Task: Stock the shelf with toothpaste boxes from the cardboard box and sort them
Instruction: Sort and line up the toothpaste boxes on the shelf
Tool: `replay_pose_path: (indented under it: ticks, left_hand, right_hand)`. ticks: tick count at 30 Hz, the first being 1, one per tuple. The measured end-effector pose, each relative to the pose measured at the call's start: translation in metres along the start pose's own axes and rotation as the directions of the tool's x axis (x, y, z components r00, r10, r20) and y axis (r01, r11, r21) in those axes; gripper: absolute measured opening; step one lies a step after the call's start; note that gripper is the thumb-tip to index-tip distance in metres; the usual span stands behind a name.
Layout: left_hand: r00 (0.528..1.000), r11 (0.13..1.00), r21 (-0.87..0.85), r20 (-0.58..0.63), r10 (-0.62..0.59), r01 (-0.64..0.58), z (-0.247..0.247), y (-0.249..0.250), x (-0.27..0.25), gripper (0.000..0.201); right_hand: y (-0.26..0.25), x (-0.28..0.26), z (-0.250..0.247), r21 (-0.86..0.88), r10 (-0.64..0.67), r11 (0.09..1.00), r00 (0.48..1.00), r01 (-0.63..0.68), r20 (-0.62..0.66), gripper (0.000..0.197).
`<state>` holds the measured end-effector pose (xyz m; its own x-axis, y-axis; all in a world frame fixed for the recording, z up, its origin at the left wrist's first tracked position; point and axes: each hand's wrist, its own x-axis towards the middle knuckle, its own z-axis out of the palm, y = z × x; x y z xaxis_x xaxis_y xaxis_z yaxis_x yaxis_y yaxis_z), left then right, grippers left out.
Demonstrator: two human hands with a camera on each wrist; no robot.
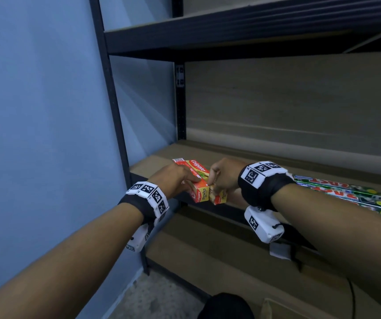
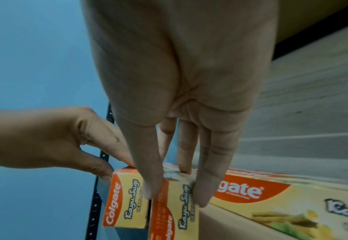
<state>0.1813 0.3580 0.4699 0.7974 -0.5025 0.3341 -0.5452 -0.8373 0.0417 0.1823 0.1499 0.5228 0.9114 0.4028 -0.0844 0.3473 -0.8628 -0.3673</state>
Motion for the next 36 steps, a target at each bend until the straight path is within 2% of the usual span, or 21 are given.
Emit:
replay_pose_path:
  ticks: [5,13,17,21,23,27,31,36]
  left_hand:
    - [0.998,0.995,-0.075,-0.013,0.060,-0.060,0.001,0.023,0.010,0.037]
    - [0.996,0.990,-0.116,0.002,0.087,-0.086,0.008,0.055,0.037,0.030]
    - [0.996,0.987,-0.161,0.087,0.013,0.001,0.004,0.055,0.050,0.040]
    - [0.968,0.988,-0.070,0.220,-0.118,0.136,0.003,0.042,0.055,0.064]
    - [0.953,0.986,-0.019,0.259,-0.154,0.165,0.006,0.035,0.055,0.072]
    - [0.969,0.996,0.011,0.230,-0.088,0.088,0.012,0.032,0.053,0.076]
    - [0.979,1.000,0.017,0.204,0.001,-0.005,0.019,0.038,0.050,0.077]
    - [0.988,1.000,0.021,0.155,0.012,-0.015,0.018,0.051,0.054,0.060]
  right_hand:
    - [0.021,-0.012,-0.015,-0.117,0.068,0.991,0.998,-0.067,0.006,0.031]
    - [0.063,-0.026,-0.032,-0.163,0.193,0.969,0.980,-0.184,0.043,0.054]
    - [0.077,-0.035,-0.038,-0.240,0.238,0.945,0.970,-0.222,0.041,0.057]
    - [0.084,-0.038,-0.037,-0.233,0.260,0.941,0.965,-0.246,0.031,0.056]
    - [0.085,-0.039,-0.035,-0.236,0.251,0.941,0.968,-0.241,0.015,0.055]
    - [0.085,-0.041,-0.033,-0.264,0.227,0.936,0.973,-0.231,-0.046,0.051]
    - [0.085,-0.040,-0.034,-0.307,0.243,0.920,0.969,-0.245,-0.046,0.047]
    - [0.087,-0.044,-0.037,-0.322,0.269,0.912,0.963,-0.255,0.000,0.045]
